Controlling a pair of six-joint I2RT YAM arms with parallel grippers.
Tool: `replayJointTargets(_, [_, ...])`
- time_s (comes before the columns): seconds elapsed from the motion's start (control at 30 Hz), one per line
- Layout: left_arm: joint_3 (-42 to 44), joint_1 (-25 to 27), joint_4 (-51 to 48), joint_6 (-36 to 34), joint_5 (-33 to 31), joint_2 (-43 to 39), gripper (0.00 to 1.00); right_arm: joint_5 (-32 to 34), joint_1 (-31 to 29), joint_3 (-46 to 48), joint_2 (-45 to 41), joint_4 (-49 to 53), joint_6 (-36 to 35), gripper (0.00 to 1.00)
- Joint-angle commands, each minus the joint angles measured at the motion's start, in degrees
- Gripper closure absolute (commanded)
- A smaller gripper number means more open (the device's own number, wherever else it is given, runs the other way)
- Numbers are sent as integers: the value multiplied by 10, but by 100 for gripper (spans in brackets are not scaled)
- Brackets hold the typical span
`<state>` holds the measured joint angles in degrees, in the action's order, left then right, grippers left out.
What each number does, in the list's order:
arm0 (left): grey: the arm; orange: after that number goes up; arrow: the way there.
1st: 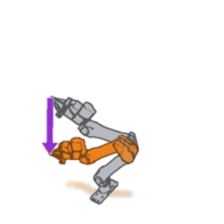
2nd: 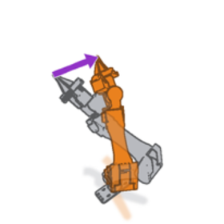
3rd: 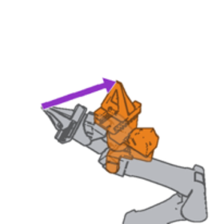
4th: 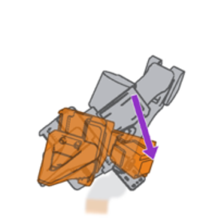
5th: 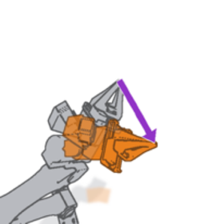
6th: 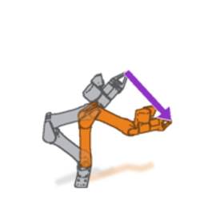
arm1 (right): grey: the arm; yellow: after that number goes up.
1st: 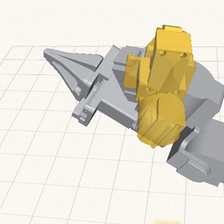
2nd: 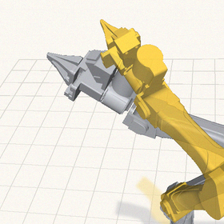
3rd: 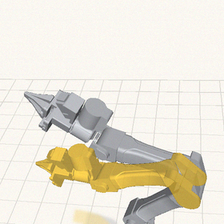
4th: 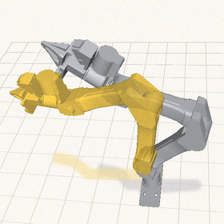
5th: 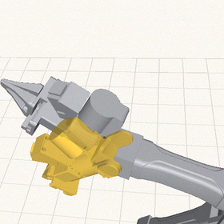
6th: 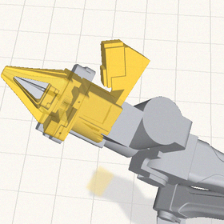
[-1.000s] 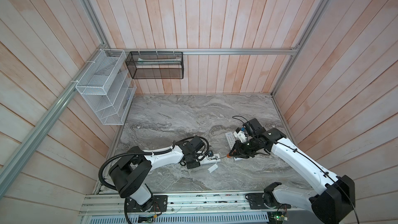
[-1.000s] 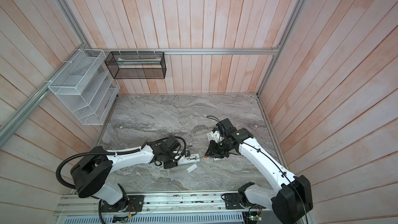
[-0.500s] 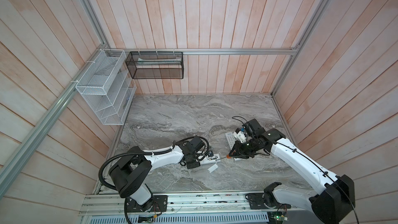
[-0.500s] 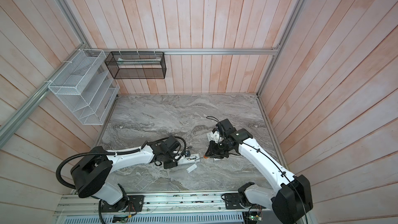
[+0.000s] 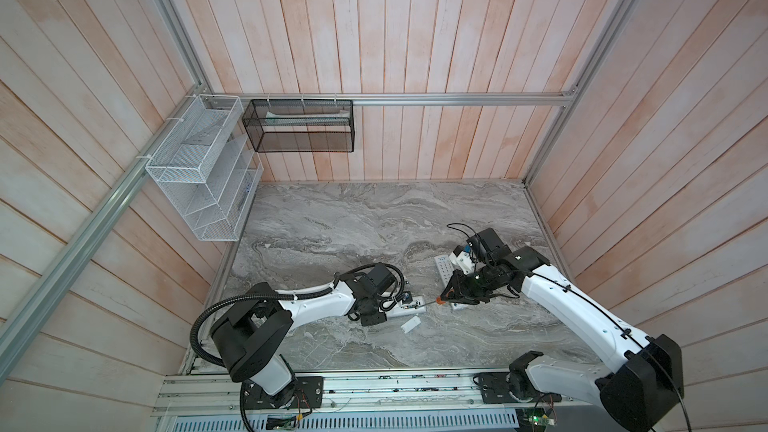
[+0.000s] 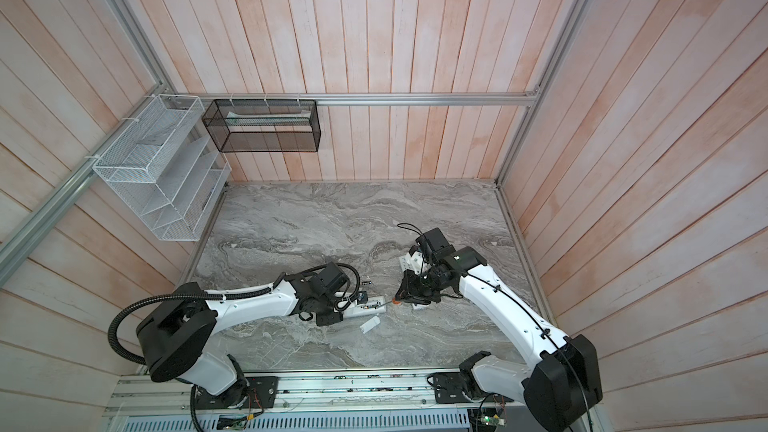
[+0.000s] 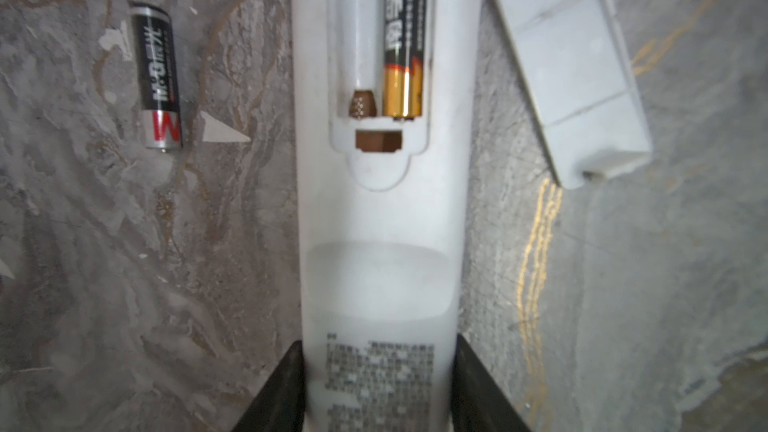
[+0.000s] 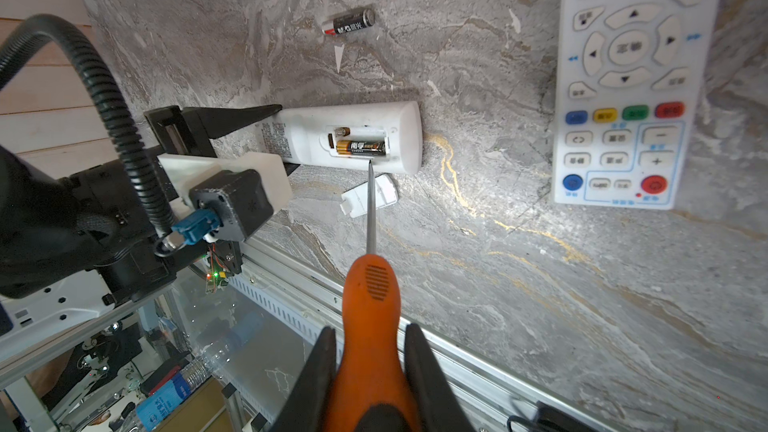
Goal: Unload the batteries from the remote control
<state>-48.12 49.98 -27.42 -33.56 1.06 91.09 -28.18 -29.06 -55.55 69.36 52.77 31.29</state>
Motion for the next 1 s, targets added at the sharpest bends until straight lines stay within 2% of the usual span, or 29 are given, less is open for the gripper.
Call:
replayJointTargets(0.0, [6, 6, -1, -3, -29, 3, 98, 13, -4, -11, 11, -6, -5, 100])
replayJointTargets(0.43, [20, 35, 32, -2, -115, -35, 99, 46, -7, -31, 20, 23, 9, 100])
replayJointTargets(0.53, [22, 42, 39, 2, -140, -43, 99, 57, -7, -25, 13, 17, 32, 100])
replayJointTargets(0.67, [26, 79, 46, 4, -173, -45, 99, 52, -8, 1, -1, -14, 73, 100])
replayJointTargets(0.97, [23, 87, 47, 16, -196, -45, 99, 56, -8, 37, -25, -48, 145, 100])
